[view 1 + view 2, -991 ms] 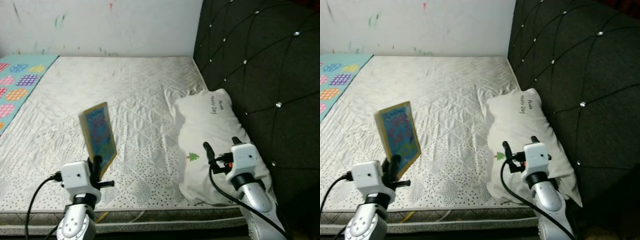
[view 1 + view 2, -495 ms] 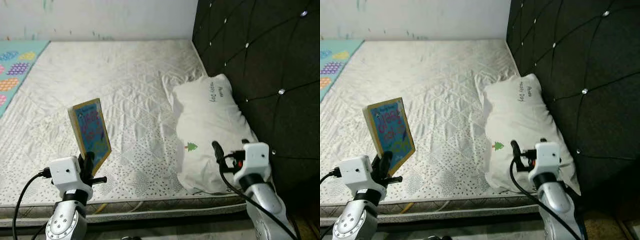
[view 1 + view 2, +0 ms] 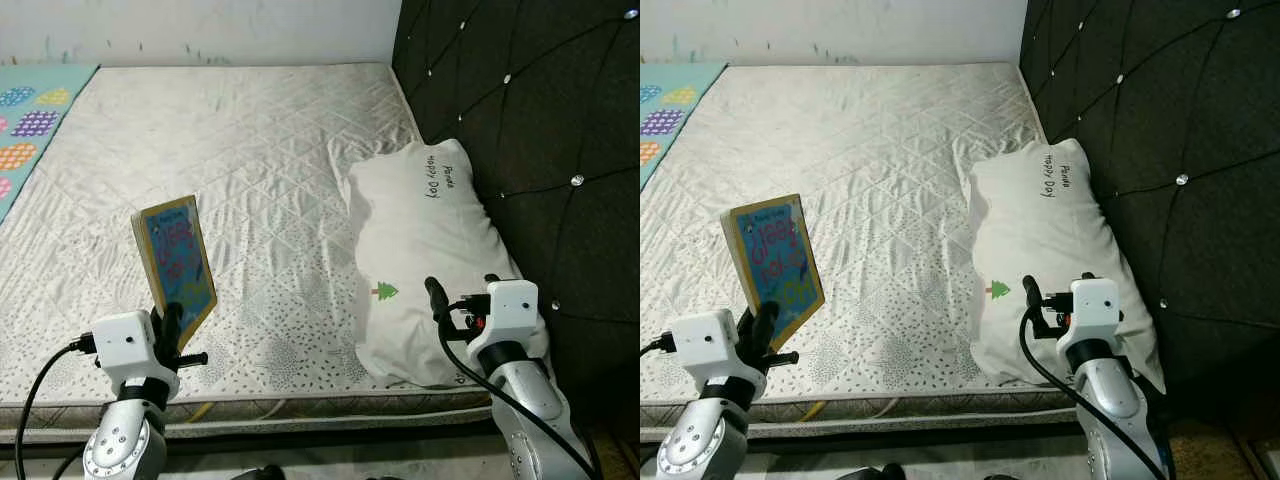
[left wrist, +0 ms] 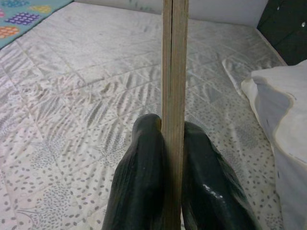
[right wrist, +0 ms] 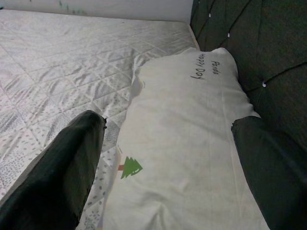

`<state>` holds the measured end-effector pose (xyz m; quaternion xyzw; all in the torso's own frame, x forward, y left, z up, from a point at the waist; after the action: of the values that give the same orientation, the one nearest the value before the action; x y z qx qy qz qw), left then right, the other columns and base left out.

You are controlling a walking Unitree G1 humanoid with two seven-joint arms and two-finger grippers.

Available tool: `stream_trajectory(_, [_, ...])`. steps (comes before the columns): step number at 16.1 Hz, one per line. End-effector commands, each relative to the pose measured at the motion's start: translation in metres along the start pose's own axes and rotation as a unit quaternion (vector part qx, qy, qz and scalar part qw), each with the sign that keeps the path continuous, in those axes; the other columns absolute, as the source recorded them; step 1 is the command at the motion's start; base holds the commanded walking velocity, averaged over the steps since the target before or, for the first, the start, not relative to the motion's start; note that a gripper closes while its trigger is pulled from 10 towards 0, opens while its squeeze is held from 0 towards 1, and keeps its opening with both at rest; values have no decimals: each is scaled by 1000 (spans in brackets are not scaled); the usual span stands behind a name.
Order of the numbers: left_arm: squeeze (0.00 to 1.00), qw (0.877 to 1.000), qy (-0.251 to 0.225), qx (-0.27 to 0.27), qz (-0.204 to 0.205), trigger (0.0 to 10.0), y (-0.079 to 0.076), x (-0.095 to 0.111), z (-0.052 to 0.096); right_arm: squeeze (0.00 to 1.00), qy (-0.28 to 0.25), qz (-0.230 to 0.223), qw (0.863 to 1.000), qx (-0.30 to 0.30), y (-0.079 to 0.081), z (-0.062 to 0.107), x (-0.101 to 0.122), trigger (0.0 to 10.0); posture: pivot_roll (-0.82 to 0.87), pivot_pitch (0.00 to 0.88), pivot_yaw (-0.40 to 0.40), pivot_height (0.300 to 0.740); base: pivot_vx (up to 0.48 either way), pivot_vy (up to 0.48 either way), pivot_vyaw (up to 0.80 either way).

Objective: Clean up the room

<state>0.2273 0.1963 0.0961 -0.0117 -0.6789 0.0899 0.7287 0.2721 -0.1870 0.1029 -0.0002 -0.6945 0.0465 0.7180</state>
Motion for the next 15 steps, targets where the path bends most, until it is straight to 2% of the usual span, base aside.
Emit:
stream_trajectory(1, [0,1000,-26,1,-7,10000,2,14,-2,0,-2,-2,1000,-7,-2,-1,2,10000,-115,153,19,740,0,0,0])
stream_trajectory(9, [0,999,-44,-1,-15,10000,3,23,-16,0,-11,2,1000,19,3,-10,8,10000,-121,153,6,740,0,0,0])
stream_trajectory(15, [0,999,-42,1,-16,10000,3,21,-14,0,-6,6,999,37,3,-10,7,10000,-120,151,-8,687,0,0,0])
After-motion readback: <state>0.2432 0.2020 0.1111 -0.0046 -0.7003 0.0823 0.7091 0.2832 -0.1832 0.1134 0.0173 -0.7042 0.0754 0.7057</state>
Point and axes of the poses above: a point about 5 cm out from each wrist's last joint towards the gripper, its own z axis pointing back from the gripper into the wrist, its own x axis along the axis of the wrist's last joint, y = z × x, the point moved 1 cm from there along -z, pointing out of the wrist towards the gripper, and after that the axes turned 1 degree about z, right-handed, at the moved point
